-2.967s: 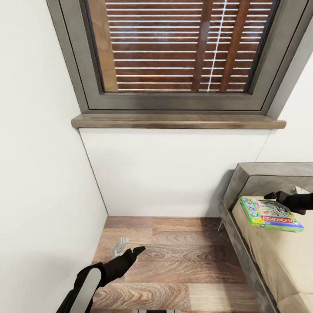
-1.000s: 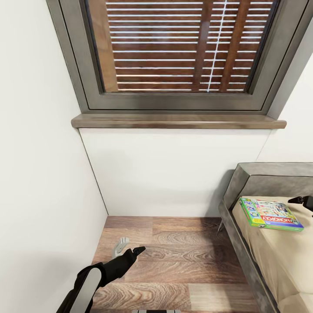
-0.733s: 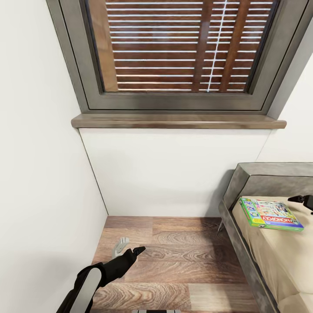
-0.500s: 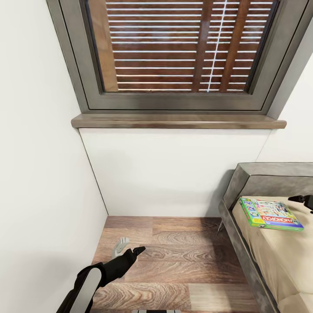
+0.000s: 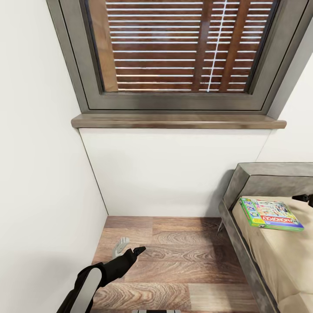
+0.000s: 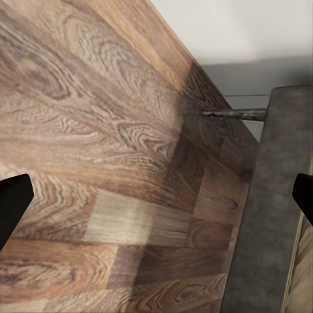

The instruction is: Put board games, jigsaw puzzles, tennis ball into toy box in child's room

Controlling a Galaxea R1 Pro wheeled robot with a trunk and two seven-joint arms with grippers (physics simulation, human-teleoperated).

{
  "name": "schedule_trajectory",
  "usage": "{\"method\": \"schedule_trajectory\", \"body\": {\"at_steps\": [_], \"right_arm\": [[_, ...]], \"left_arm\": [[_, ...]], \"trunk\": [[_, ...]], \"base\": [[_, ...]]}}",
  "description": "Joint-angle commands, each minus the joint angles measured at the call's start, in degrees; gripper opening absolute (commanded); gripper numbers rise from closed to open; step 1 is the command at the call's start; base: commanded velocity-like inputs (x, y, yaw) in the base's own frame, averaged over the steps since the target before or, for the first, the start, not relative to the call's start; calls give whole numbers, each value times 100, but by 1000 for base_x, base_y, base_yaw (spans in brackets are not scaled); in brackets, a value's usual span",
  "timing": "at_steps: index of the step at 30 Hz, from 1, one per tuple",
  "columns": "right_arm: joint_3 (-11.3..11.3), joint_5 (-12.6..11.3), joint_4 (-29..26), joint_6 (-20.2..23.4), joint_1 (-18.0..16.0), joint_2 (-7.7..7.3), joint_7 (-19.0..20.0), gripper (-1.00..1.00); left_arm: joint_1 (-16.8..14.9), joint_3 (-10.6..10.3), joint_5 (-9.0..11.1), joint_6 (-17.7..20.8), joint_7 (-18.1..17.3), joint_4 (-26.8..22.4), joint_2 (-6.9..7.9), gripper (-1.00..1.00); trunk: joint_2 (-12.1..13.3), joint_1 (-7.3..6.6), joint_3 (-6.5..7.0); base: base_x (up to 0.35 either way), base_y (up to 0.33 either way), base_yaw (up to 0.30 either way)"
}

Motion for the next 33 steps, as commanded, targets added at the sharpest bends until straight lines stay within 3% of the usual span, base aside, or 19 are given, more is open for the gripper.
{"method": "schedule_trajectory", "body": {"at_steps": [1,8,12,21,28,33], "right_arm": [[-29,-9,-23,33,-3,-4,6,100],[-30,-12,-164,32,0,-19,3,100],[-31,-13,-209,33,1,-29,-3,100],[-42,-13,-250,39,2,-173,-9,100],[-53,-13,-255,41,2,-215,-9,100],[-56,-13,-257,41,2,-241,-10,100]], "left_arm": [[-2,7,-5,22,-19,0,-3,100],[-96,6,-6,13,-50,74,-34,100],[-352,-6,2,39,-42,153,-55,100],[-1346,-185,12,33,-50,823,-103,100],[-1756,-263,41,-17,-58,1215,-176,100],[-1883,-288,63,-81,-73,1342,-205,100]], "trunk": [[-2,-1,-5],[-2,-1,-5],[-2,-1,-5],[-2,-1,-5],[-2,-1,-5],[-2,-1,-5]], "base": [[0,0,0],[0,0,-20],[0,0,-145],[0,0,-232],[0,0,-266],[0,0,-274]]}}
